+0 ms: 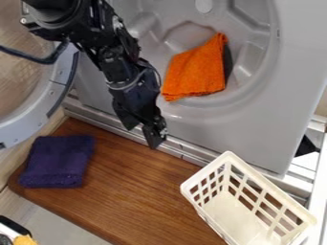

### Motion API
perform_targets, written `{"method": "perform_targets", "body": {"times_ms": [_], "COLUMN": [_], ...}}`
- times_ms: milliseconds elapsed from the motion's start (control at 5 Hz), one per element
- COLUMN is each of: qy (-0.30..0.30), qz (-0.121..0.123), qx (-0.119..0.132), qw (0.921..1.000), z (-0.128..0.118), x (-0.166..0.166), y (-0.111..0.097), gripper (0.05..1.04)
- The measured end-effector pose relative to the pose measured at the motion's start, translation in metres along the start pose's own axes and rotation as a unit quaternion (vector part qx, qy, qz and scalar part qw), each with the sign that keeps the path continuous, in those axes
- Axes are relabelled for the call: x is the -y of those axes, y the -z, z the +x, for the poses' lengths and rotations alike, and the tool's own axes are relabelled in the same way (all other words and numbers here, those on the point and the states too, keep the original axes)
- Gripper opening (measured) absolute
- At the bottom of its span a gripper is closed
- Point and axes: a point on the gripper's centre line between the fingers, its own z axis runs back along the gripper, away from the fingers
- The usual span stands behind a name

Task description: Put the blue towel inside the washing machine

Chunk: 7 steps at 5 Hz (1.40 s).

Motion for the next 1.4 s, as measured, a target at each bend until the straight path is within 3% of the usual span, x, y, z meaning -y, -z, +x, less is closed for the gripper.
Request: {"method": "perform_targets", "body": {"times_ms": [400,600,800,1000,1200,1400], "qy": [-0.035,-0.050,-0.074,-0.083,-0.085,-0.092], "qz": [0.002,0.021,0.031,0.055,0.085,0.108], "qx": [0.008,0.005,-0.028,-0.043,-0.064,-0.066], "qw": [0.9994,0.9985,0.9963,0.9941,0.9906,0.9877], "z": [-0.021,-0.027,-0.038,-0.040,-0.043,-0.049], "x": [-0.017,-0.026,-0.036,-0.047,-0.052,-0.057], "y": [0.000,0.007,0.032,0.047,0.058,0.058], "gripper": [1.001,1.001,1.001,1.001,1.001,1.001]}}
